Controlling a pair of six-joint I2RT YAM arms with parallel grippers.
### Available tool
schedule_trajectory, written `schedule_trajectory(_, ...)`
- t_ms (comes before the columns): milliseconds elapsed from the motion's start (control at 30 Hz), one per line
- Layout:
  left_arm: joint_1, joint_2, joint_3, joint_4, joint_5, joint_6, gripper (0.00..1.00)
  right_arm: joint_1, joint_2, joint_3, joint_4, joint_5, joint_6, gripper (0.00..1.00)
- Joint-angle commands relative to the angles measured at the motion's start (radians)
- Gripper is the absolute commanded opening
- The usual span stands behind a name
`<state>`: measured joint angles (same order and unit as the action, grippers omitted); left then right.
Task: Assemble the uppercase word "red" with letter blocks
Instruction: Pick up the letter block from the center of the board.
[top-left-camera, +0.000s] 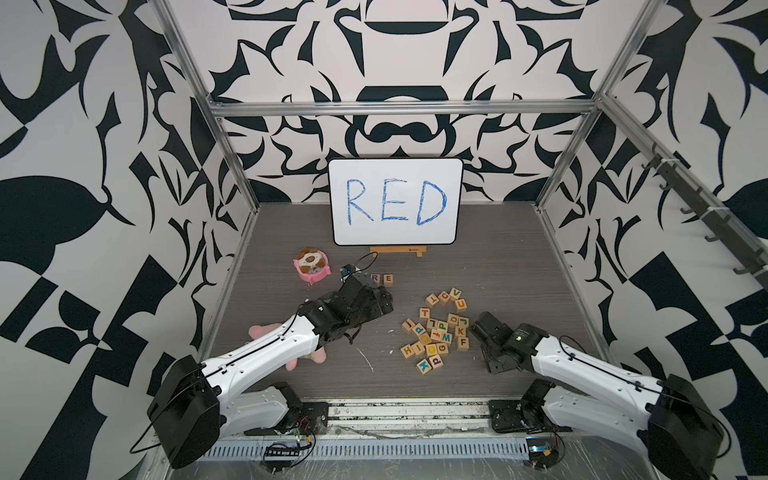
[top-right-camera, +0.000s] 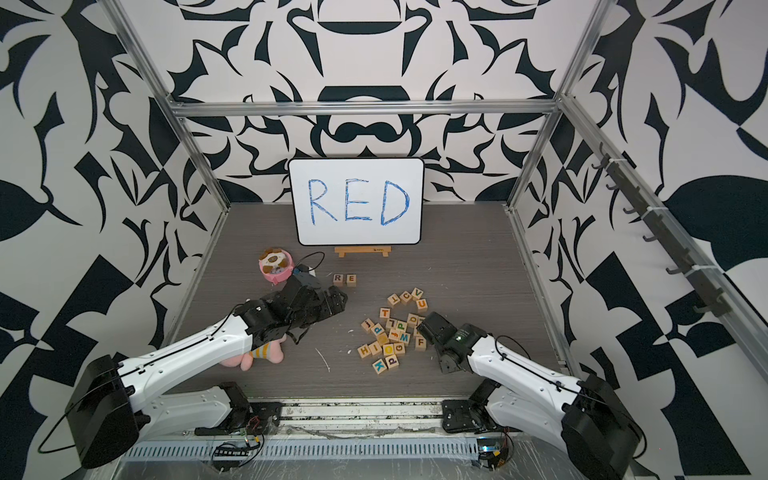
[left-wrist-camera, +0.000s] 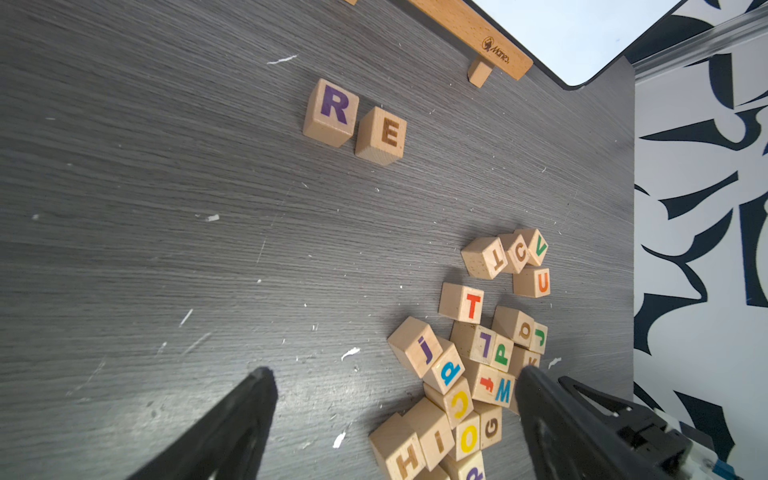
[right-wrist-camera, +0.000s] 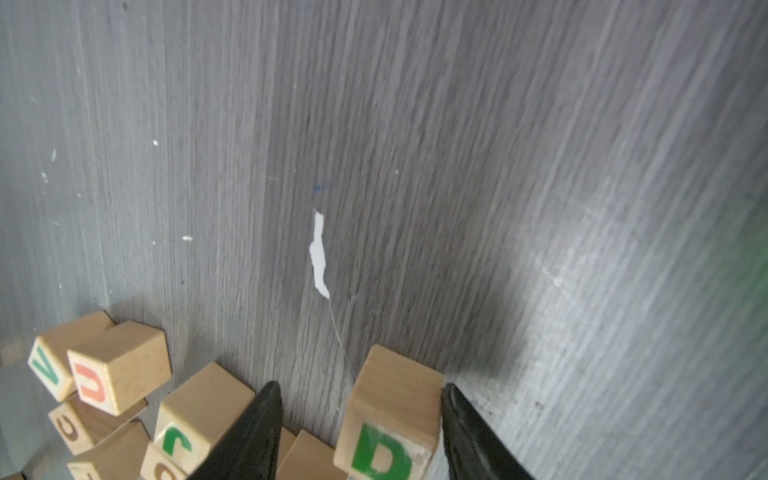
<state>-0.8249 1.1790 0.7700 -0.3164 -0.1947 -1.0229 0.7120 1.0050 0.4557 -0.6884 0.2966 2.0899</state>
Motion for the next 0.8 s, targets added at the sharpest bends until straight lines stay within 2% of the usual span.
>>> schedule_trajectory(0,0.000,-0.020,-0.018,0.002,-0.012,0.010,0.94,-0.018,0.009,-0.008,0.027,0.023,0.070,0.55)
schedule_trajectory(200,0.000,-0.022,-0.023,0.002,-0.018,0.010,0.94,-0.031,0.042,-0.011,0.062,0.005,0.040,0.46)
schedule_trajectory(467,0.000,-0.018,-0.023,0.002,-0.018,0.010,0.94,-0.034,0.072,0.016,0.029,0.015,-0.024,0.50)
schedule_trajectory(767,0.000,-0.013,-0.022,0.000,-0.020,0.010,0.94,-0.035,0.099,0.033,0.030,0.033,-0.089,0.50)
